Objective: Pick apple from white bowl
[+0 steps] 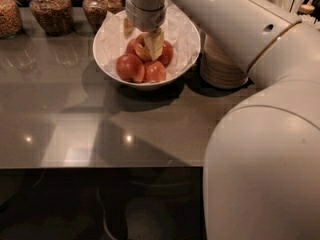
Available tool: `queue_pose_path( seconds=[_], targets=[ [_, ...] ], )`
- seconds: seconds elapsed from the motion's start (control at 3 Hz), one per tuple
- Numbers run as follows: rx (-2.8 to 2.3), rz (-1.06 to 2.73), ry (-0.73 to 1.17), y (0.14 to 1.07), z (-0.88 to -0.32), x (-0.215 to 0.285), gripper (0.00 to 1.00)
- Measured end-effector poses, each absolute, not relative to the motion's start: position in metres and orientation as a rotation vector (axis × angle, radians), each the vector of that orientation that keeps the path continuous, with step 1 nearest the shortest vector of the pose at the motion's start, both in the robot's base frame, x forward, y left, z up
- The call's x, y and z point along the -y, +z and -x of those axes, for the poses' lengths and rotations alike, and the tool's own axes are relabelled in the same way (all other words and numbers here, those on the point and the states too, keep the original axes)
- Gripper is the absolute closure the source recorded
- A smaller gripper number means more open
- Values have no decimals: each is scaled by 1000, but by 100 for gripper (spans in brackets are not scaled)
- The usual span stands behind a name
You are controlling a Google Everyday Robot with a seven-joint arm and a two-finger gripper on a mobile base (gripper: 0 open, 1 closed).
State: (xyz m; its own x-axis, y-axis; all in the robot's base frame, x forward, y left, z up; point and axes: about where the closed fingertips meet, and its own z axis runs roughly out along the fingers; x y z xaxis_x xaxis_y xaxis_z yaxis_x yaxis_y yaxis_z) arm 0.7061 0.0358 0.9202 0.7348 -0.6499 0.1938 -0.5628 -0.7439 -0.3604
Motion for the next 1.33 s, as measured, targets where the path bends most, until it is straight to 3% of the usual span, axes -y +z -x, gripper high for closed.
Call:
queue_pose_path(
  seconds=[1.0,1.33],
  targets=[
    [-909,2687,-583,917,-710,-32,34],
    [-904,2698,-603,915,-709,-30,42]
  ],
)
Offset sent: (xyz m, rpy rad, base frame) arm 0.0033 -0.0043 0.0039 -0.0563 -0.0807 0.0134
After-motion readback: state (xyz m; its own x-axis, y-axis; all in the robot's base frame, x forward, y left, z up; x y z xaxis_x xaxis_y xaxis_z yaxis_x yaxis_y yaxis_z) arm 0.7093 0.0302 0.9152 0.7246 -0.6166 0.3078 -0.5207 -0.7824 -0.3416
